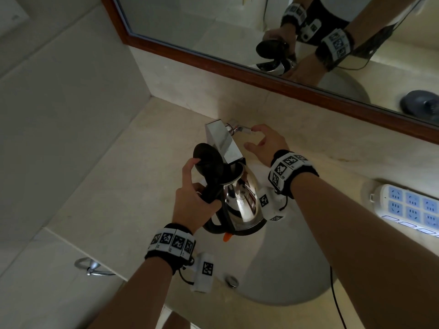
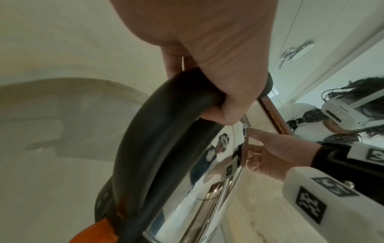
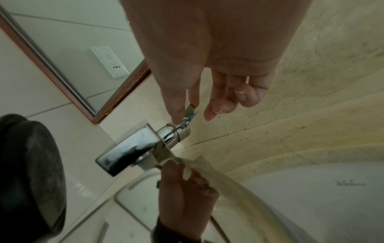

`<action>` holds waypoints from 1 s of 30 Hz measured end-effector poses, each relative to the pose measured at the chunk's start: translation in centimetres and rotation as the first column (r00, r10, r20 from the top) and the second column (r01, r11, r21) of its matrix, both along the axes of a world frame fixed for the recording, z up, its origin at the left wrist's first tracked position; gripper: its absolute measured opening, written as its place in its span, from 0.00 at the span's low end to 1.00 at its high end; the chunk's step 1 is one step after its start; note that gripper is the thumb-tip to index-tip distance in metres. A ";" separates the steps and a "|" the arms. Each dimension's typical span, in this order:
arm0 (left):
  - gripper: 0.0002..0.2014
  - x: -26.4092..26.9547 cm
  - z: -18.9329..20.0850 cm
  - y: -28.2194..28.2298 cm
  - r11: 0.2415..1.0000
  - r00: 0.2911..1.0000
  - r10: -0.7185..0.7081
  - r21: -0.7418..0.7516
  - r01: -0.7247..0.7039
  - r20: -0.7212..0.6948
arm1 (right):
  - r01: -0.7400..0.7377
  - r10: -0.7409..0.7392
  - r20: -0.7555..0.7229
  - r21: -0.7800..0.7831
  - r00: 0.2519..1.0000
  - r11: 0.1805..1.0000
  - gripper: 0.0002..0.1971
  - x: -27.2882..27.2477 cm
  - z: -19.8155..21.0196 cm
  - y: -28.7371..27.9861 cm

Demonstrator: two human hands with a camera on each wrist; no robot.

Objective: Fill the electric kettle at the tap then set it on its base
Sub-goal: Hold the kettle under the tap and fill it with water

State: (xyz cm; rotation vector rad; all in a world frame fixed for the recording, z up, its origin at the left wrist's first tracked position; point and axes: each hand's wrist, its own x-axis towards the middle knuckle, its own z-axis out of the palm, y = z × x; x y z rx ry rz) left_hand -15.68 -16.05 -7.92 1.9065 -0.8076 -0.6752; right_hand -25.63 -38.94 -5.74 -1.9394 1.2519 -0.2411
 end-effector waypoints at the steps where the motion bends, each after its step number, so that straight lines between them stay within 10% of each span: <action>1: 0.51 0.1 -0.1 0.0 1.000 1.000 -0.001 0.002 0.001 0.006 | 0.000 0.000 0.003 0.000 1.000 1.000 0.24 0.0 0.0 0.0; 30: 0.51 0.5 -0.4 -0.2 1.000 0.998 -0.026 0.009 0.025 0.054 | 0.054 -0.054 0.011 0.006 0.998 0.999 0.24 0.2 -0.6 0.5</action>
